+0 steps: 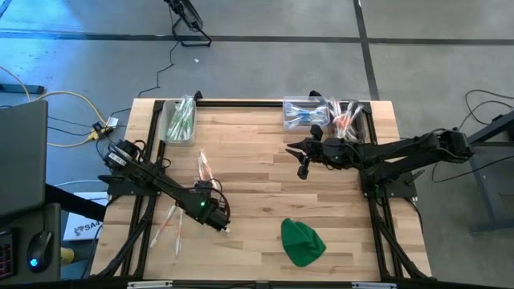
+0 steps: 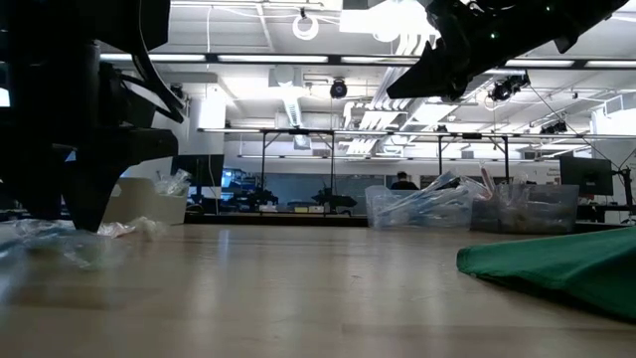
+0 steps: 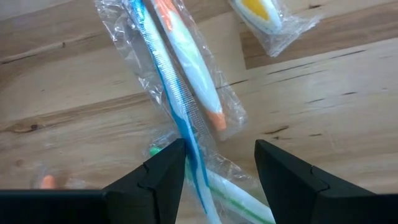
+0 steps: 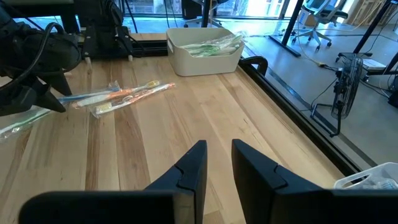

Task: Pick & Place Toothbrushes
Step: Put the blue toothbrush into the transparent bin

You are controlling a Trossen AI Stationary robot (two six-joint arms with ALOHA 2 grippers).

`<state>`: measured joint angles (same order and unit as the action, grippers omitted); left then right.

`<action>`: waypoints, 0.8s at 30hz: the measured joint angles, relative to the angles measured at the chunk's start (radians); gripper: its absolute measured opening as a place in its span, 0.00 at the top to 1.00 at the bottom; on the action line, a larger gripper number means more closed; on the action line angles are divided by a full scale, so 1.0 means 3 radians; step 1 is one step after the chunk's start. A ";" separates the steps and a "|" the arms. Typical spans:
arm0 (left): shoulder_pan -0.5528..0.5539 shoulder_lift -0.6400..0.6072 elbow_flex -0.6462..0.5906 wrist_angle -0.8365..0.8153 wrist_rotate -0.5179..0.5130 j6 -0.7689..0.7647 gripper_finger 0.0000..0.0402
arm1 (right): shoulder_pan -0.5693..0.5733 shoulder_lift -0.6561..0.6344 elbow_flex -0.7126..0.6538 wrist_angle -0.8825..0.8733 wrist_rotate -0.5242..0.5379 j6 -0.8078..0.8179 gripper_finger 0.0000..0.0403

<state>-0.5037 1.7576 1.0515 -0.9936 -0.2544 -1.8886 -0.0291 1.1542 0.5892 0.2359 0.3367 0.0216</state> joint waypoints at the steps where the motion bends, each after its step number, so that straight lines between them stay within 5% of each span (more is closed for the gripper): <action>1: 0.0000 0.0000 0.0000 0.0009 -0.0004 0.0004 0.54 | 0.0000 0.0000 0.0000 0.0000 0.0001 0.0000 0.84; 13: 0.0000 0.0000 0.0000 0.0001 -0.0113 0.0081 0.56 | 0.0001 0.0000 0.0000 0.0000 0.0000 0.0000 0.84; 24: 0.0000 0.0000 0.0000 -0.0011 -0.0177 0.0090 0.84 | 0.0000 0.0000 0.0000 0.0000 0.0000 0.0000 0.84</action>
<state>-0.5037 1.7576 1.0515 -0.9968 -0.3075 -1.8617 -0.0290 1.1542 0.5892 0.2359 0.3367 0.0216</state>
